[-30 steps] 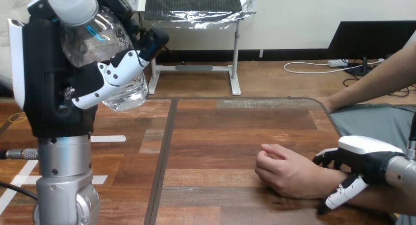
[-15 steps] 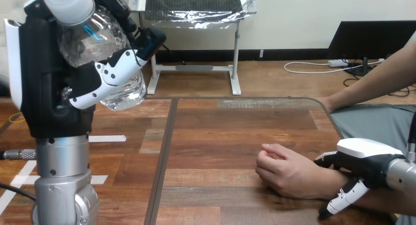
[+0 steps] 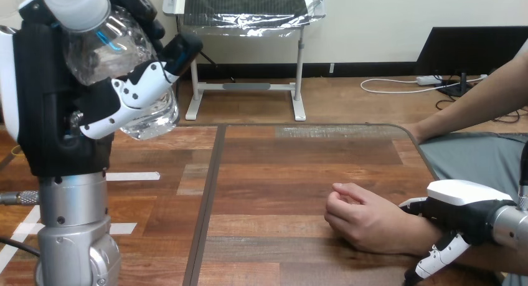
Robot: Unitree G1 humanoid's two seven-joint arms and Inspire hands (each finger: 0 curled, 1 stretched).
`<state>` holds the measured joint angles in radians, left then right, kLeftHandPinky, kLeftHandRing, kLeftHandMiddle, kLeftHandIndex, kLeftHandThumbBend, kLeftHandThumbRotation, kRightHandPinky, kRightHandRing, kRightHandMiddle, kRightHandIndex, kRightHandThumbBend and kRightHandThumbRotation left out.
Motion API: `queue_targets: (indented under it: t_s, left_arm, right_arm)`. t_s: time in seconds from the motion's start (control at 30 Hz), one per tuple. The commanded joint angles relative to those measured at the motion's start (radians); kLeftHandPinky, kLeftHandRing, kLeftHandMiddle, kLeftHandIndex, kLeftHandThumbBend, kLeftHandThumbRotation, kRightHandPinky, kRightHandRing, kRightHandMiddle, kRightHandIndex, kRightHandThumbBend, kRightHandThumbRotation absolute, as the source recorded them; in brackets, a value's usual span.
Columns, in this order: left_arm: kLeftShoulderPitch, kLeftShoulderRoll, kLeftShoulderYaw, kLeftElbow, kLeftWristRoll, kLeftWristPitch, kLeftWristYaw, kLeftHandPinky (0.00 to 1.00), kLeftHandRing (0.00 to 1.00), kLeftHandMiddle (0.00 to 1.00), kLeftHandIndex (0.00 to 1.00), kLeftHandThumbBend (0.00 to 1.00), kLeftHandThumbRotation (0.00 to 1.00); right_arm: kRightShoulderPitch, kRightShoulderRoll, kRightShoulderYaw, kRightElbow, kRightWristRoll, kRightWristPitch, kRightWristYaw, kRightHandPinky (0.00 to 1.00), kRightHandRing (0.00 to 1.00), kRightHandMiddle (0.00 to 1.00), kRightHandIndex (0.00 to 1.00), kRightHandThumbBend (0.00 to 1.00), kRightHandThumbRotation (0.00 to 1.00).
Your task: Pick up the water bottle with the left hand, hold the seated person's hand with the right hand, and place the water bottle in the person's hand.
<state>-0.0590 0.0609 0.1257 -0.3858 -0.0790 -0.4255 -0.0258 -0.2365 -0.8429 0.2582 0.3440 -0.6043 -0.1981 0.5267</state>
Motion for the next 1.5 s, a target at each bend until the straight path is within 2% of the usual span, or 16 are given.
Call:
queue_targets:
  t_s: [0.0, 0.33, 0.47, 0.77, 0.9, 1.27, 1.47]
  left_arm:
    - [-0.055, 0.0, -0.004, 0.007, -0.027, -0.022, -0.007, 0.2, 0.27, 0.34, 0.38, 0.67, 0.0]
    - [-0.058, 0.0, -0.001, 0.013, -0.029, -0.028, -0.01, 0.2, 0.27, 0.35, 0.38, 0.67, 0.0]
    - [-0.058, -0.001, -0.001, 0.013, -0.029, -0.029, -0.011, 0.2, 0.27, 0.35, 0.38, 0.67, 0.0]
    - [-0.058, -0.002, 0.001, 0.013, -0.021, -0.034, -0.006, 0.19, 0.26, 0.34, 0.38, 0.68, 0.0]
    - [-0.058, -0.001, 0.002, 0.012, -0.023, -0.037, -0.006, 0.19, 0.26, 0.34, 0.38, 0.68, 0.0]
    - [-0.06, 0.001, 0.009, 0.009, -0.024, -0.042, -0.003, 0.19, 0.26, 0.34, 0.38, 0.68, 0.0]
    - [-0.062, 0.005, 0.015, 0.012, -0.028, -0.047, -0.006, 0.19, 0.27, 0.34, 0.38, 0.68, 0.0]
  right_arm:
    - [0.062, 0.026, 0.042, 0.005, 0.018, -0.001, 0.039, 0.67, 0.86, 0.88, 0.88, 1.0, 0.42]
    - [0.066, 0.021, 0.037, 0.0, 0.011, -0.007, 0.022, 0.65, 0.85, 0.86, 0.87, 1.0, 0.35]
    - [0.066, 0.02, 0.041, 0.003, -0.007, -0.012, -0.003, 0.63, 0.83, 0.85, 0.85, 1.0, 0.31]
    - [0.056, 0.023, 0.062, 0.013, -0.054, 0.006, -0.033, 0.54, 0.73, 0.79, 0.79, 0.99, 0.23]
    - [0.046, 0.028, 0.071, 0.031, -0.067, 0.011, -0.04, 0.51, 0.68, 0.75, 0.75, 0.95, 0.19]
    - [0.019, 0.05, 0.086, 0.094, -0.07, -0.006, -0.083, 0.43, 0.53, 0.61, 0.63, 0.88, 0.14]
    - [0.005, 0.06, 0.095, 0.12, -0.075, -0.007, -0.105, 0.32, 0.41, 0.51, 0.56, 0.86, 0.1]
